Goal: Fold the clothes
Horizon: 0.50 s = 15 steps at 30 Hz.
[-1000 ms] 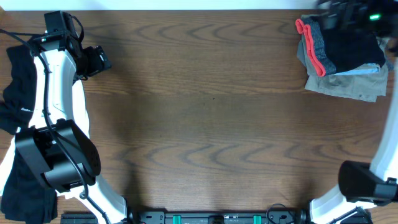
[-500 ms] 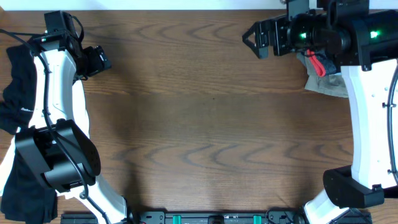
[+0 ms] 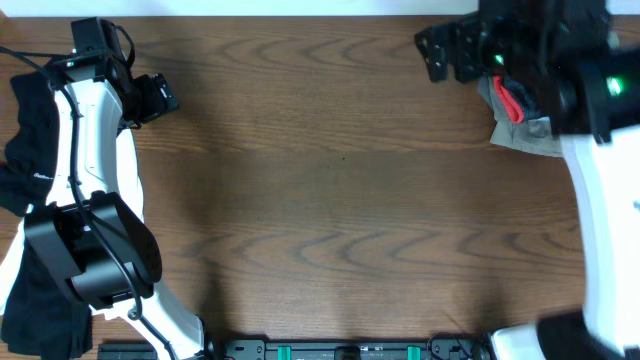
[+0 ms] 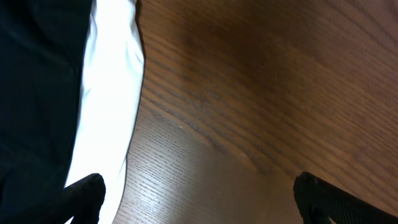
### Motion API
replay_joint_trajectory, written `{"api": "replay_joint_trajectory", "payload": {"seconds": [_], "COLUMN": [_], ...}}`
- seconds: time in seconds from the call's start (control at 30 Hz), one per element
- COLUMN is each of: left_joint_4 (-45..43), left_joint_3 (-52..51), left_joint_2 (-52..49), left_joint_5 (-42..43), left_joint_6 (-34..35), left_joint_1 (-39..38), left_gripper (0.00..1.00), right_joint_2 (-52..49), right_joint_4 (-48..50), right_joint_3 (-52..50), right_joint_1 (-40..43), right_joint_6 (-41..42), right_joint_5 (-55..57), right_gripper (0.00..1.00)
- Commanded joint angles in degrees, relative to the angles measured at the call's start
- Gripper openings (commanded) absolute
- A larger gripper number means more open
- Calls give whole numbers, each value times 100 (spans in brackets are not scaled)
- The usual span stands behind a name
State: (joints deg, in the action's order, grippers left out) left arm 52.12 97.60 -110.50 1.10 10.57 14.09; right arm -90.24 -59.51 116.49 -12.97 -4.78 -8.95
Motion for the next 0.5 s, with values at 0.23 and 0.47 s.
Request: {"api": "replay_joint_trajectory", "payload": {"seconds": [0.23, 0.47], "left_joint_4": [7, 7], "left_joint_3": [-70, -70], "left_joint_2": [-94, -94], "left_joint_5": [-17, -17], "left_joint_6": [70, 70], "left_joint_1": [-7, -7], "left_gripper": [98, 98], "right_joint_2": [3281, 5390], "right_joint_4": [2100, 3674], "right_joint_3": [-4446, -7383], "right_joint_1": [1005, 1550], "right_joint_6": [-337, -251], "right_joint_5": [94, 98], "right_gripper": [99, 99]}}
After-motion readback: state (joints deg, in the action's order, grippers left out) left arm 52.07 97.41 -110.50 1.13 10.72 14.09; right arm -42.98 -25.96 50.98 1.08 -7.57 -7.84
